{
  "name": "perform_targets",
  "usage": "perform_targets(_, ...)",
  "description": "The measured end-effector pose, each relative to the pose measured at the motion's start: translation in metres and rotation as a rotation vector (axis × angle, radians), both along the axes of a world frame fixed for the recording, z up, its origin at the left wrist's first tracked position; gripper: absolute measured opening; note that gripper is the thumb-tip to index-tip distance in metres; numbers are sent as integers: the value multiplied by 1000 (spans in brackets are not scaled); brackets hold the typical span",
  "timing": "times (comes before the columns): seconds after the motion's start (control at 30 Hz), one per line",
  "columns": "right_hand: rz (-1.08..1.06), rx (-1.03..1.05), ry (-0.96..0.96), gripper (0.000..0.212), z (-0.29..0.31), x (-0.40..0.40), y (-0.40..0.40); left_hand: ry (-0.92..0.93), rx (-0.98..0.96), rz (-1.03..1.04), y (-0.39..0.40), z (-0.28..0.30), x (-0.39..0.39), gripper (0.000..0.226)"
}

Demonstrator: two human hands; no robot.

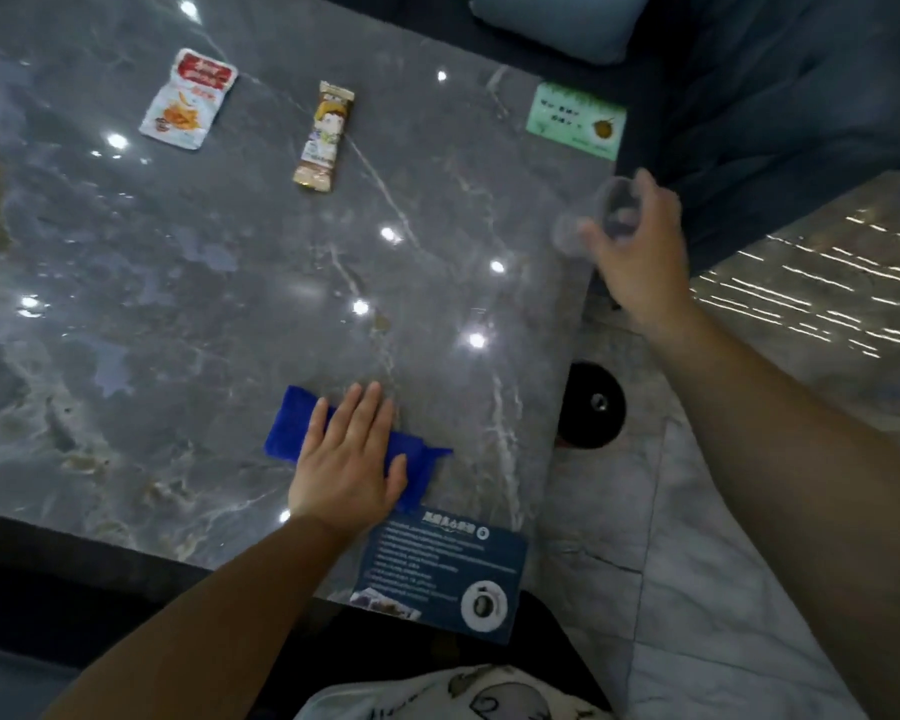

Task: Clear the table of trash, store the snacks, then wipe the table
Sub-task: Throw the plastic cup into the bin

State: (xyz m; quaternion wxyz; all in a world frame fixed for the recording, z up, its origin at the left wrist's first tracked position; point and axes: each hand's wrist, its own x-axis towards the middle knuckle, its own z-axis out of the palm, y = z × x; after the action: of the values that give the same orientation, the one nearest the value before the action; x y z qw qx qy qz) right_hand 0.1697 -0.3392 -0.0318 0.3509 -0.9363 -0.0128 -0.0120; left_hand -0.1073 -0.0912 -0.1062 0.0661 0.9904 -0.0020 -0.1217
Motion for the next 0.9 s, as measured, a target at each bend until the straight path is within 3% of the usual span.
perform_targets(0.13, -230, -71, 75, 88, -14, -10, -89, -8, 7, 9, -1, 1, 2, 66)
perform_targets(0.27, -304, -108, 114, 79, -35, -25, -135, -27, 5, 20, -2, 2, 2, 66)
perform_targets(0.43, -346, -65, 401, 100, -69, -46, -166, -24, 27, 35, -5, 4, 2, 67)
perform_targets(0.57, -406, -183, 528, 92, -85, -78, -180, -23, 34, 34, -5, 7, 3, 68)
perform_targets(0.9, -238, -224, 604, 54, -60, -149, -144, -17, 35, 21, -2, 5, 0, 68)
